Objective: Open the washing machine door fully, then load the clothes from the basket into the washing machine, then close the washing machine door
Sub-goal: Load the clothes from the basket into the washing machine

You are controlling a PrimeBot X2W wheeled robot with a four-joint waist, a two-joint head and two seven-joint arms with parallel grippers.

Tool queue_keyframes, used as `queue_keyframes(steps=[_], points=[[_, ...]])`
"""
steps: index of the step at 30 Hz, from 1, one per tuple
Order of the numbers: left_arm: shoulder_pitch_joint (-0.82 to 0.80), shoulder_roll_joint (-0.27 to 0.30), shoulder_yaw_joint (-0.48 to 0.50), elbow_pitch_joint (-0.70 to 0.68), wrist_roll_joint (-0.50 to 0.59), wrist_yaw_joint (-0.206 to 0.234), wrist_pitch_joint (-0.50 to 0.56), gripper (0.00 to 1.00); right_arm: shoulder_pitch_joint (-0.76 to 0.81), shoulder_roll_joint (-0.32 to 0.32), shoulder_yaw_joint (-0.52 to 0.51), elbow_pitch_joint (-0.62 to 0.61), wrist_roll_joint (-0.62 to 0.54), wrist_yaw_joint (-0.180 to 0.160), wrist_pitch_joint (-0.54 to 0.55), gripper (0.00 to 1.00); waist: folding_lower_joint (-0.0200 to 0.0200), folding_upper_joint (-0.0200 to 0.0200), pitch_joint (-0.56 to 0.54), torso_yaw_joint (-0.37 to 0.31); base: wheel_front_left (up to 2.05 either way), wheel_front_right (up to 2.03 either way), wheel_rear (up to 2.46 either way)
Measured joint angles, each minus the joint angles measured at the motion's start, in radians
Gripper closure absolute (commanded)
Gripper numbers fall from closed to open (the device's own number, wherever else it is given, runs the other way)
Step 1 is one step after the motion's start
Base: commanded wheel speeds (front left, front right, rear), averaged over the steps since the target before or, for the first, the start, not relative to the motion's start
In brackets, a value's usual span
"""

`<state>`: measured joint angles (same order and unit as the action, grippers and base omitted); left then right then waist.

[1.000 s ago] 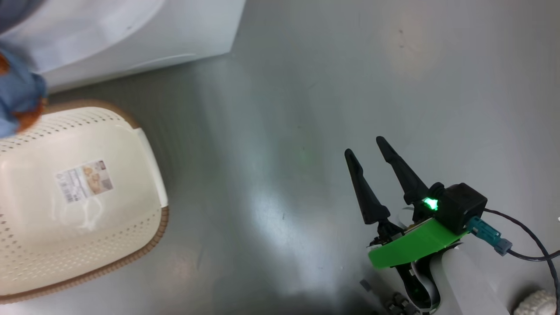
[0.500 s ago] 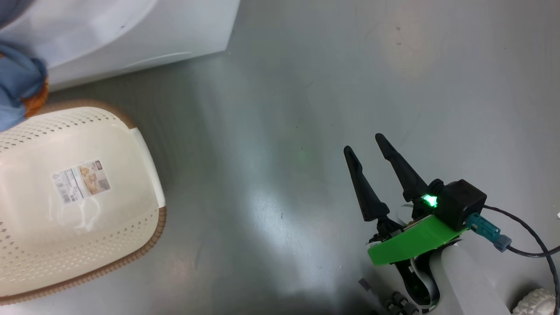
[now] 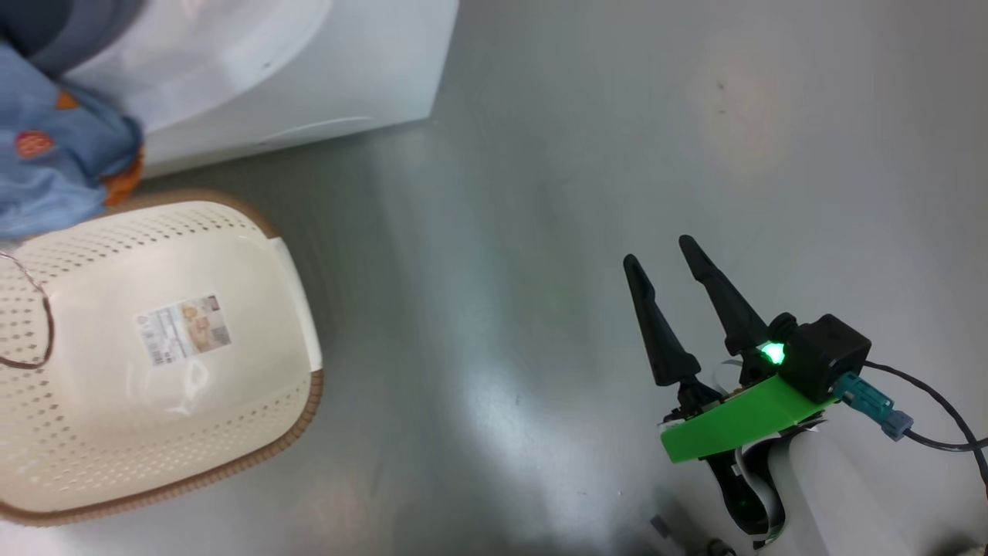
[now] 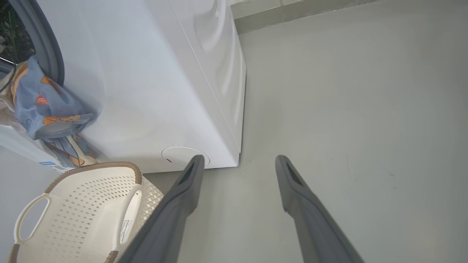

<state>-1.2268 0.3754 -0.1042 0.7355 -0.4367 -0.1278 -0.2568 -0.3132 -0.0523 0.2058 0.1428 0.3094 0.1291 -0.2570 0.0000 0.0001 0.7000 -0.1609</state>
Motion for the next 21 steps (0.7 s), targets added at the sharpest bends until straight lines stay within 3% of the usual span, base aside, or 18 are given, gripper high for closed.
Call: queue_keyframes(steps=[10,21], points=[[0.102,-0.023,-0.029,-0.107,-0.066,0.0,0.0,0.0,0.0,-0.001,-0.034,0.007,-0.007,0.0,0.0,0.0,0.0,0.0,-0.029,0.052,0.0,0.0,0.0],[0.341,-0.049,0.035,-0.331,-0.056,0.0,0.0,0.0,0.0,-0.002,-0.053,0.007,-0.014,0.0,0.0,0.0,0.0,-0.0001,-0.048,0.081,0.0,0.0,0.0]])
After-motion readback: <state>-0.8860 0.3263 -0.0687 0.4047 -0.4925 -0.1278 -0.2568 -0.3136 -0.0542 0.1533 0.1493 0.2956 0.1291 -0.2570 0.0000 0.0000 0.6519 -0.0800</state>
